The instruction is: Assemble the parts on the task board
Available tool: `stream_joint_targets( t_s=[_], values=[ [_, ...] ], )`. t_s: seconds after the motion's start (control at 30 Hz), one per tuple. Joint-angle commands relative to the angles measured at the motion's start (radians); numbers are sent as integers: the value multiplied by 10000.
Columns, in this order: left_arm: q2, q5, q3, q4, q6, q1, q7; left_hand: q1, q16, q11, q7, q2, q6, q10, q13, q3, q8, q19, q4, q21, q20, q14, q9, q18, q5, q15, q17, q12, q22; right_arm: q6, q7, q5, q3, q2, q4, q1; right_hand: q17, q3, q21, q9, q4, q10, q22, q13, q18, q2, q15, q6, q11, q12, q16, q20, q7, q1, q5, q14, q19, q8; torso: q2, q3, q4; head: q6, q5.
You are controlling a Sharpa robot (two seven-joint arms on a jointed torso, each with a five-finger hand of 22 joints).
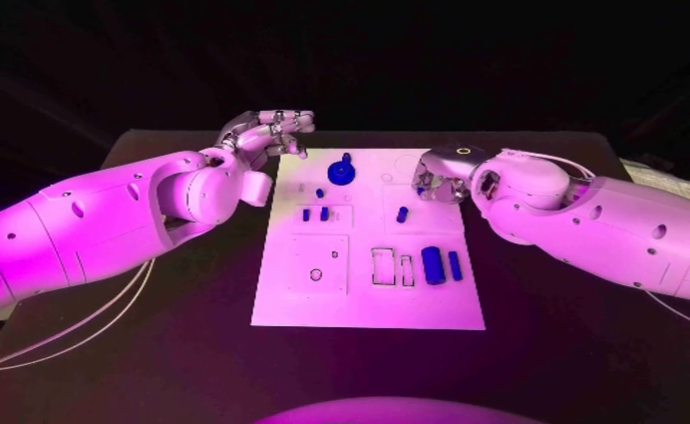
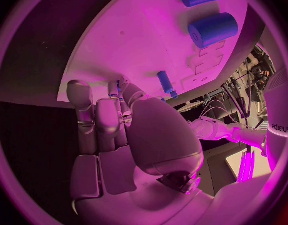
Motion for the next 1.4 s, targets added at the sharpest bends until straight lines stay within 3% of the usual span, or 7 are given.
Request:
stream_joint_targets(
  t_s=[0.03,0.27,0.43,0.67,0.87,1.1,1.4],
  values=[
    [4,170,7,67,180,1,233,59,-51,-8,28,36,-5,-72,0,-58,12,96,-15,-78,-3,-64,-20,195,11,11,-21,20,-24,560,210,-64,-50,89,-103,-118,41,290,46,1,-54,161,45,-123,76,100,-96,140,2,-75,6,-25,-3,-41,-41,327,101,-29,-5,1,12,-34,2],
    [-7,168,7,97,143,1,228,77,-57,-6,34,44,-6,-75,-1,-62,10,103,-24,-94,-3,-64,-23,195,12,12,-32,24,-38,411,178,-86,-50,164,-210,-182,280,991,326,79,-202,583,465,-143,7,166,-145,495,-57,-94,241,-71,-35,-186,-42,397,305,72,-1,3,-6,-77,21],
    [-10,148,7,85,106,1,206,89,-61,-2,41,51,-6,-83,-2,-64,10,108,-29,-107,-2,-63,-25,195,13,14,-41,24,-50,-263,105,-103,-50,149,-187,-205,334,1547,559,112,-351,786,806,-148,-50,185,-164,581,-59,-165,317,-93,-21,-263,-40,418,445,68,-11,11,-5,-82,31],
    [-28,132,6,86,88,1,239,22,-78,37,84,56,-16,-142,-13,-143,1,143,18,-175,15,-58,-40,187,11,43,-86,20,-115,-1275,98,96,-42,-25,43,-215,333,2100,679,113,-506,763,962,-159,-74,-39,-145,532,-13,-338,347,-83,31,-487,-42,413,491,-11,-14,12,6,-104,42],
    [-62,129,5,83,80,-1,256,-194,-89,66,110,39,-36,-189,-12,-348,-10,184,161,-277,47,-50,-61,182,9,78,-143,44,-210,-1720,94,415,13,-321,324,-179,359,2159,723,130,-434,767,1021,-155,-82,-248,-131,568,10,-382,386,-66,44,-811,-45,413,502,-10,-13,11,-7,-103,89],
    [-86,128,4,67,52,-8,253,-238,-91,79,138,45,-72,-228,-8,-470,-28,220,204,-342,59,-45,-80,186,11,87,-179,63,-274,-1972,119,593,72,-583,691,-119,357,2149,738,140,-385,775,1041,-153,-82,-330,-133,586,5,-391,393,-62,30,-944,-45,410,505,-10,-17,10,-12,-116,93],
    [-91,128,4,68,62,-26,227,-246,-92,94,160,56,-92,-251,-7,-517,-37,236,218,-370,65,-44,-89,185,10,96,-195,69,-302,-2574,319,758,102,-681,1621,-117,400,2201,777,147,-429,808,1102,-148,-88,-359,-138,602,14,-382,434,-64,46,-913,-42,413,526,-7,-2,10,3,-129,141]
  ],
)
